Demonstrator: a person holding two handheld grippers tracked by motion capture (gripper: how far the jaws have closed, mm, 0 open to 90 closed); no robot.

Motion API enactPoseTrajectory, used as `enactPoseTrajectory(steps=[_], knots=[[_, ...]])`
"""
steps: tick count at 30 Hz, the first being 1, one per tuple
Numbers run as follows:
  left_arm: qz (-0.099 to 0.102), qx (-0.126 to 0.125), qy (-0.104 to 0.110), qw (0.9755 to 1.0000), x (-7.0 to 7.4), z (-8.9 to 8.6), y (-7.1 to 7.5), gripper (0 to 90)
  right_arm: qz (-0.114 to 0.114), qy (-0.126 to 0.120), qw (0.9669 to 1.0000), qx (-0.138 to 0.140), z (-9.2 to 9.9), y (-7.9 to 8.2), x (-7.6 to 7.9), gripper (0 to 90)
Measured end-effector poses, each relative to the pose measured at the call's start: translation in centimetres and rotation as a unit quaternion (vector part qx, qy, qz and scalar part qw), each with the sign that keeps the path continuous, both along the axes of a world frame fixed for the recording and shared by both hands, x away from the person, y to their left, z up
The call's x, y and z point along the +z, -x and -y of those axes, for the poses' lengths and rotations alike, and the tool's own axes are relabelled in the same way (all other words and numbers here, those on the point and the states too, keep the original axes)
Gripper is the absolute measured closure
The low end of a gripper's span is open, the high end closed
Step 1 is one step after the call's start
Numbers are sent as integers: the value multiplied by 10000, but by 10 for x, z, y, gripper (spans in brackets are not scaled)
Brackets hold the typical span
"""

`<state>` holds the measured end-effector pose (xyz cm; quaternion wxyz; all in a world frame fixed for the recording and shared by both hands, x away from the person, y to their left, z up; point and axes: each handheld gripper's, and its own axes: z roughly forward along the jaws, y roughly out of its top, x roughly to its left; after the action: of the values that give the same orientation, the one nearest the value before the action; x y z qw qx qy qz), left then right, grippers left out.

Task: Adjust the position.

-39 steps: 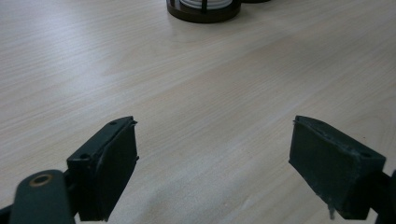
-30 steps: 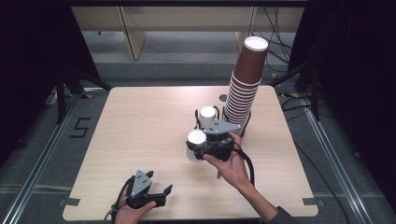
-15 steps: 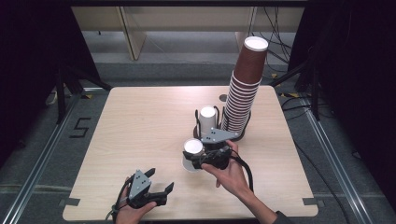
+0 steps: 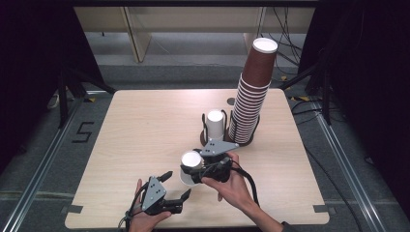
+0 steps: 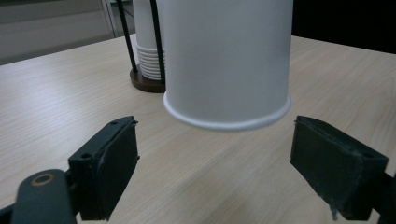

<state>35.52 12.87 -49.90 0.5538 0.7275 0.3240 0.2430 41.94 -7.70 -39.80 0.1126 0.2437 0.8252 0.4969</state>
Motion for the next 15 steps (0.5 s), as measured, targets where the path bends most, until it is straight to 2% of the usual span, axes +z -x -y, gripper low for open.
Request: enactPoseTrajectory(steps=[4, 7, 9, 10, 15], knots=[[25, -57, -68, 10000, 0, 4, -1, 147, -54, -43, 9999, 86, -5, 2, -2, 343], [57, -82, -58, 9999, -1, 8, -3, 147, -244, -123, 9994, 190, -7, 4, -3, 344], [60, -75, -52, 9999, -1, 9, -4, 146, -165, -134, 9996, 178, -8, 4, -3, 344], [76, -89, -49, 9999, -1, 9, -5, 146, -220, -160, 9993, 274, -7, 4, -3, 344], [117, -106, -8, 9999, -2, 13, -7, 144, -281, -183, 9992, 215, -6, 6, -2, 344]])
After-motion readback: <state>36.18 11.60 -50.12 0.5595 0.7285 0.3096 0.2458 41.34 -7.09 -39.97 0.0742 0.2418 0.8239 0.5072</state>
